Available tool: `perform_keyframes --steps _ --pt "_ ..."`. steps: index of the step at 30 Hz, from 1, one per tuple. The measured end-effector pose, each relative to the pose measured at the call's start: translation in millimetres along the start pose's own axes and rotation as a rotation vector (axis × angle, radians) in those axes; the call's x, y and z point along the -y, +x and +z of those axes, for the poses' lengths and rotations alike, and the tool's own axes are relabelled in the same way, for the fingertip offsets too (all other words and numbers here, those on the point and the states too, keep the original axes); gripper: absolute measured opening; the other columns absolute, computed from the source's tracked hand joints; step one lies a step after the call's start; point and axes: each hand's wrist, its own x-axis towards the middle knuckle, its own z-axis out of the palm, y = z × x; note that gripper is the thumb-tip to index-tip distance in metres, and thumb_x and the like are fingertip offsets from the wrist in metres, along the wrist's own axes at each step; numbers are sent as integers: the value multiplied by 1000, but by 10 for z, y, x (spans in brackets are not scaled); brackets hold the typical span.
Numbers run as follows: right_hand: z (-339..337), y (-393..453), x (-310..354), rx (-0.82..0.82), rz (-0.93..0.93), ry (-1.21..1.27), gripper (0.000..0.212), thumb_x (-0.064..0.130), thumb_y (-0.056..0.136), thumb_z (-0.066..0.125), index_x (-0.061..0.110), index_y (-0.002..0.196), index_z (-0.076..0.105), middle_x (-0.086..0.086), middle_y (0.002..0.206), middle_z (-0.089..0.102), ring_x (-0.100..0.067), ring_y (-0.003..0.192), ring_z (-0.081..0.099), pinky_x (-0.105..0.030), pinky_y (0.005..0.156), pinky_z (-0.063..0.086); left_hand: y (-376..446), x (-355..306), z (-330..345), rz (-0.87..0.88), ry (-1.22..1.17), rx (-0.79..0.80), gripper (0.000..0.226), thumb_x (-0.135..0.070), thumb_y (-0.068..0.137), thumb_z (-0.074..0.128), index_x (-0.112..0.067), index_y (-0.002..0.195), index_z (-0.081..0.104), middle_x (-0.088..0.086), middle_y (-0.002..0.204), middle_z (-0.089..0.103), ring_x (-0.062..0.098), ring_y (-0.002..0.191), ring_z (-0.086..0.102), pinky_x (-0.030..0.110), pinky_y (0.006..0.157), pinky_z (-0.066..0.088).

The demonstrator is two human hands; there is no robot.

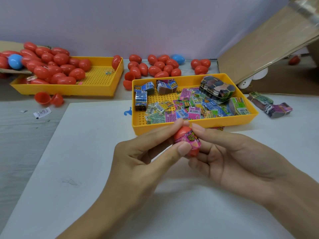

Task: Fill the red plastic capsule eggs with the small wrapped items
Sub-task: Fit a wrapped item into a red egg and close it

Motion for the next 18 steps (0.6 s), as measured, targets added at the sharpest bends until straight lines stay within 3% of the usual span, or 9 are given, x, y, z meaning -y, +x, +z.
perform_keyframes --steps 2,5,7,9,11,14,16,18 --pt "9 9 -29 -51 -125 -119 33 24 61 79 10 91 75 -8 83 74 -14 68 71 -23 57 57 4 5 8 -56 -47 -17 39 -24 78 73 -31 116 72 -8 110 76 9 107 70 19 90 54" --pt "-7 14 -98 -225 -588 -547 47 22 56 88 12 92 58 -4 86 77 -16 77 74 -24 67 58 -6 30 14 -211 -144 -39 40 -42 78 73 -30 115 75 4 109 76 20 101 73 31 86 58" --pt "-24 -2 -169 -255 -862 -863 49 21 65 92 21 97 55 2 96 74 -19 90 72 -27 74 58 6 19 10 -307 -178 -33 42 -50 77 71 -23 108 77 12 98 76 25 86 75 32 76 60" --pt "-41 -12 -240 -227 -972 -1076 40 27 74 82 30 98 51 7 100 67 -21 94 68 -32 76 56 20 18 1 -330 -209 -25 37 -45 78 70 -14 97 78 18 91 75 26 79 75 33 67 60" --pt "-29 -17 -265 -180 -984 -1118 34 28 76 75 31 99 50 9 104 62 -21 97 66 -33 80 55 30 19 -15 -298 -221 -42 25 -34 77 74 -14 90 79 15 88 76 23 78 75 30 63 59" --pt "-23 -14 -208 -145 -867 -911 39 34 72 78 31 104 57 10 108 63 -17 106 65 -28 87 55 36 42 -47 -234 -255 -66 23 -24 73 77 -19 95 79 12 95 77 24 87 75 27 72 59" --pt "-19 -10 -134 -218 -718 -757 41 48 66 78 34 102 64 7 104 68 -12 99 68 -26 80 57 49 43 -62 -188 -244 -79 29 -21 70 78 -23 99 80 9 98 77 21 94 74 28 80 58" --pt "-19 12 -79 -219 -535 -716 40 55 69 75 26 96 72 1 89 73 -12 81 71 -27 64 57 51 39 -65 -140 -200 -72 35 -16 70 79 -25 103 79 8 101 77 19 97 73 27 85 56"
